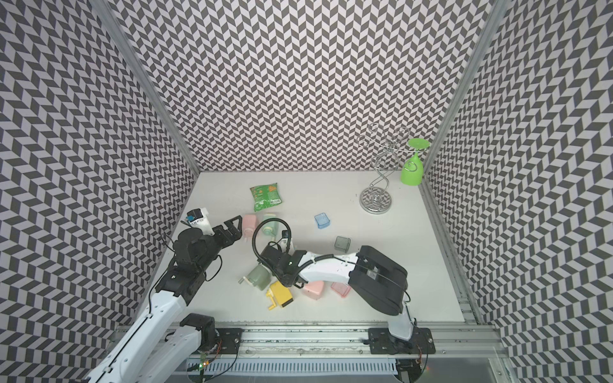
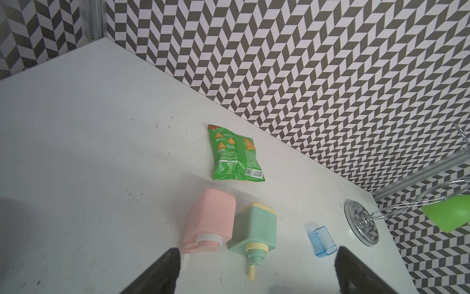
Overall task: Put the tray back into the pencil sharpener
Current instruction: Pick up the pencil sharpener from the center of the board.
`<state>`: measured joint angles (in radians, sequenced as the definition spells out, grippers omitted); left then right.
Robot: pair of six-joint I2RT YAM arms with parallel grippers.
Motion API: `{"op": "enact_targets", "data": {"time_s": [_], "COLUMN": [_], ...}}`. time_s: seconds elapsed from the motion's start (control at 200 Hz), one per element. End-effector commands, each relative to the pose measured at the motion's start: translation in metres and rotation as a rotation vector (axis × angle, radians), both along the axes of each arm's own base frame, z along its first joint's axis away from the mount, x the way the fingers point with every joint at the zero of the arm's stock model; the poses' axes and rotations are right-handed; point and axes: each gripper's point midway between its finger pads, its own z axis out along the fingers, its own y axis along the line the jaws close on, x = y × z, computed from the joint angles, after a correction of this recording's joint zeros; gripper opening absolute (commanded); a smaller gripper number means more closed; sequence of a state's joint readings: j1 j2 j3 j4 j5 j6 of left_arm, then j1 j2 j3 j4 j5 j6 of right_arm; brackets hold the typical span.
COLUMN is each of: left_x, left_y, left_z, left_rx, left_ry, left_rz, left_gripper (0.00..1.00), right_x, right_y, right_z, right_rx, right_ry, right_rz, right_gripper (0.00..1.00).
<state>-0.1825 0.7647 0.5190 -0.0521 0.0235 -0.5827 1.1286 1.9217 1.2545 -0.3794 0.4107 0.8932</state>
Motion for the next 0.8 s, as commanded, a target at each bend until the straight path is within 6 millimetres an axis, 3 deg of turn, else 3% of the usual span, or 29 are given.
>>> {"op": "enact_targets", "data": {"time_s": [0.0,0.19,0.406,0.586,0.796], "left_x": [0.005,0.01,0.006,-0.004,-0.016], "left_y": [-0.019,-0.033,-0.055,-0.076,-0.105], "left_z": [0.026,0.02,0.034,0.04,0.039], "left_rx": [0.013,0.041,0.058,0.022,-0.012], "left_ry": [-0.068,-0.023,-0.068,-0.089,-0.026], "left_rz": [-0.117,-0.209,-0.35,-0.486,-0.619], "left_gripper": [0.95,0.95,0.94,0.92,0.95], "right_x": [0.011,0.015,0.027,0.029,0.017], "right_y": [0.006,0.009,-0.002,-0.014,-0.033], "right_z": [0.018,0.033,0.068,0.113,0.171], "right_rx": [0.06,0.091,0.173,0.253,0.294], "right_ry": [-0.045,-0.094,-0.206,-0.385,-0.664], "right_rz": [0.034,0.093,0.139,0.213,0.328], "right_gripper": [0.08,0.03,0.0,0.0,0.0]}}
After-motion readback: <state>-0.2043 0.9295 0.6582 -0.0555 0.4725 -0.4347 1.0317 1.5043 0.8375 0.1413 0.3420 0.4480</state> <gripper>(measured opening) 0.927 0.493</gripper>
